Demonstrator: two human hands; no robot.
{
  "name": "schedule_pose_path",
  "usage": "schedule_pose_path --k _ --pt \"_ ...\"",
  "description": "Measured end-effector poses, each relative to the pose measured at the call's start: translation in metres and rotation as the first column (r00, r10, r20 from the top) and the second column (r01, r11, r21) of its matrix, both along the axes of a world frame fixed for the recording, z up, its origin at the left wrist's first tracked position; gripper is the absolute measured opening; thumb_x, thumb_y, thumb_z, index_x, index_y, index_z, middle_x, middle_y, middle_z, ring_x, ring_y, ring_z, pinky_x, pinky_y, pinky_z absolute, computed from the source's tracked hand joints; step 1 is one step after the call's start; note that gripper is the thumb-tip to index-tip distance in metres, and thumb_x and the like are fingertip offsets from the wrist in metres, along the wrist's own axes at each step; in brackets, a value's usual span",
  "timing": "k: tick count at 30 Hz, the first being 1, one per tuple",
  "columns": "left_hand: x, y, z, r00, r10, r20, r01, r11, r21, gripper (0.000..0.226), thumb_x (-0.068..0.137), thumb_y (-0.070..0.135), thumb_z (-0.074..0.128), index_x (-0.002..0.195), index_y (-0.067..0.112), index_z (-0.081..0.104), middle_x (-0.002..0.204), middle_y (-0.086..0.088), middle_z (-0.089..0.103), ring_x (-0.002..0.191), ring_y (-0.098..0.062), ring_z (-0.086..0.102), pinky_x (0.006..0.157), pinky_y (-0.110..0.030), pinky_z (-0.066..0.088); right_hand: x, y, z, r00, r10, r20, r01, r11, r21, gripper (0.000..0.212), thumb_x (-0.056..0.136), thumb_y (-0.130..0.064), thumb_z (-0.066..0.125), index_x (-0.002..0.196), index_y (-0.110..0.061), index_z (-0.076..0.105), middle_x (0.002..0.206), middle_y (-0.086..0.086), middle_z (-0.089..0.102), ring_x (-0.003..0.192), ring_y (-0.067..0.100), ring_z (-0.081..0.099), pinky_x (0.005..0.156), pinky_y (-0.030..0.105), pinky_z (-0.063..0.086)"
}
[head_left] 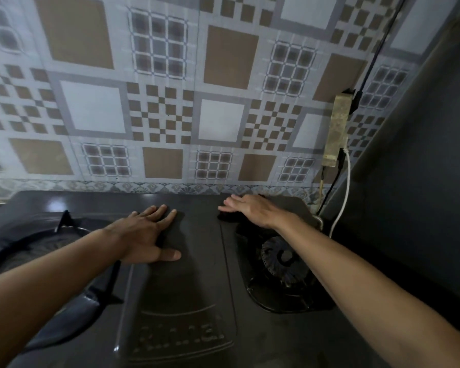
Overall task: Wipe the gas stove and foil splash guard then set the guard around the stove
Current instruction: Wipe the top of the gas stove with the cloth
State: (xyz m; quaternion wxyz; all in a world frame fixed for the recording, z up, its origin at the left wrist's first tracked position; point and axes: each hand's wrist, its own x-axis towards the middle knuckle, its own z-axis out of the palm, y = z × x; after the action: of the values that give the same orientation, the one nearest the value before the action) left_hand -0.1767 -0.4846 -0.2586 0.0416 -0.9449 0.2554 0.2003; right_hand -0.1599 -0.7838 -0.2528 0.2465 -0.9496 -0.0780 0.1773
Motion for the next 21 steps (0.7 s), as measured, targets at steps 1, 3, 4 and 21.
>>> schedule_pose_path --k 1,3,4,21 --pt "-0.002 0.002 0.0 1.0 -0.002 0.003 0.002 1.0 -0.002 0.127 0.055 0.1 0.02 0.156 0.03 -0.014 0.166 -0.002 -0.012 0.153 -0.021 -0.006 0.124 -0.045 0.005 -0.003 0.008 -0.001 0.998 0.059 0.004 -0.059 0.998 -0.018 0.064 0.09 -0.075 0.018 0.129 -0.046 0.059 0.16 -0.006 0.028 0.15 0.012 0.017 0.121 0.047 0.003" --pt "-0.005 0.009 0.002 1.0 0.006 0.005 -0.006 1.0 -0.001 0.123 0.062 0.098 0.026 0.156 0.028 -0.013 0.166 -0.003 -0.013 0.153 -0.022 -0.007 0.123 -0.047 0.002 -0.01 0.019 -0.002 0.983 0.185 0.01 -0.185 0.981 -0.054 0.057 0.099 -0.062 0.019 0.14 -0.039 0.051 0.161 -0.008 0.026 0.15 0.008 0.009 0.122 0.045 -0.002" --pt "-0.005 0.012 0.004 1.0 0.012 0.012 -0.012 1.0 0.011 0.121 0.066 0.096 0.03 0.156 0.029 -0.013 0.166 -0.003 -0.013 0.153 -0.023 -0.007 0.122 -0.05 0.0 -0.015 0.024 -0.001 0.977 0.211 0.021 -0.209 0.976 -0.068 0.052 0.103 -0.056 0.019 0.143 -0.038 0.048 0.162 -0.009 0.023 0.151 0.007 0.004 0.121 0.044 -0.004" --pt "-0.009 0.04 0.033 0.988 0.114 -0.102 -0.108 0.992 0.063 0.136 0.043 0.091 0.067 0.156 0.041 0.011 0.166 0.003 0.01 0.152 -0.027 0.014 0.119 -0.06 0.016 -0.037 0.123 -0.003 0.975 -0.127 0.183 0.11 0.989 0.099 0.03 0.102 -0.038 0.047 0.103 -0.018 0.069 0.117 -0.001 0.065 0.115 0.023 0.059 0.083 0.032 0.044"
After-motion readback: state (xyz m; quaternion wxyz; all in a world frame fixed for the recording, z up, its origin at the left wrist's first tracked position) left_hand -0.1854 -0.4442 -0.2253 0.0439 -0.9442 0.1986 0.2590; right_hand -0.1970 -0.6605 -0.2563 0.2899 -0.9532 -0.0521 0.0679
